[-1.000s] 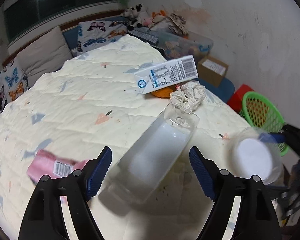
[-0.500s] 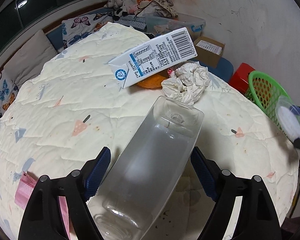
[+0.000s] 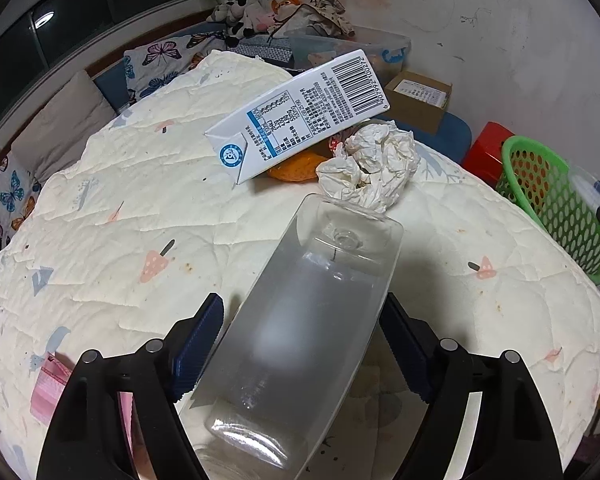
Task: Collect trash
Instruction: 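Carry the plate and bottle over the green wastebasket and release both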
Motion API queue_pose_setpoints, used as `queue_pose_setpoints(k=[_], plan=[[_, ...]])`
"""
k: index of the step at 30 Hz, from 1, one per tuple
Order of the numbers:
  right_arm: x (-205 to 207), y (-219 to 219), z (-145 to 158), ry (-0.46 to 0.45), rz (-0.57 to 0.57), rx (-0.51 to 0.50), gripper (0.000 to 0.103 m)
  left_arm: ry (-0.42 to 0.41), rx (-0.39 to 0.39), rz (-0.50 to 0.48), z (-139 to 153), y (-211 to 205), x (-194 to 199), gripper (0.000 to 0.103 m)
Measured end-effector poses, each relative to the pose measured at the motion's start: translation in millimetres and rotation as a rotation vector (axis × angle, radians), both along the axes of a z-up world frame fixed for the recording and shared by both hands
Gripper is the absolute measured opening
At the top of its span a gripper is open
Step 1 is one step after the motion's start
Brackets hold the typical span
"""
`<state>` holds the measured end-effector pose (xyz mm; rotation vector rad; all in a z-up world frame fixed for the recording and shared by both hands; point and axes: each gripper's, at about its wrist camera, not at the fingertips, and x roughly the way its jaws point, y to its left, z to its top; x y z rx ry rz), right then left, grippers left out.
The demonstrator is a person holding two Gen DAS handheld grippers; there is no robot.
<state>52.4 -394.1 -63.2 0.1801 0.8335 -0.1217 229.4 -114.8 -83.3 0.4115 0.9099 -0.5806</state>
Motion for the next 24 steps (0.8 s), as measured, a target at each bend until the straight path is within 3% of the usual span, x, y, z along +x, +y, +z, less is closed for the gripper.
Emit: queue_pose_setpoints(k=[11,24], plan=[[-14,-56,-18,0.047,-0.139,0.01,0.092,-0.014,-0.028,0.074,11,6,-6,0.064],[0,-70,-43,0.08,-0.16,0.059,0.093,-0.009,-0.117,0.073,40,7,-35,0.06]])
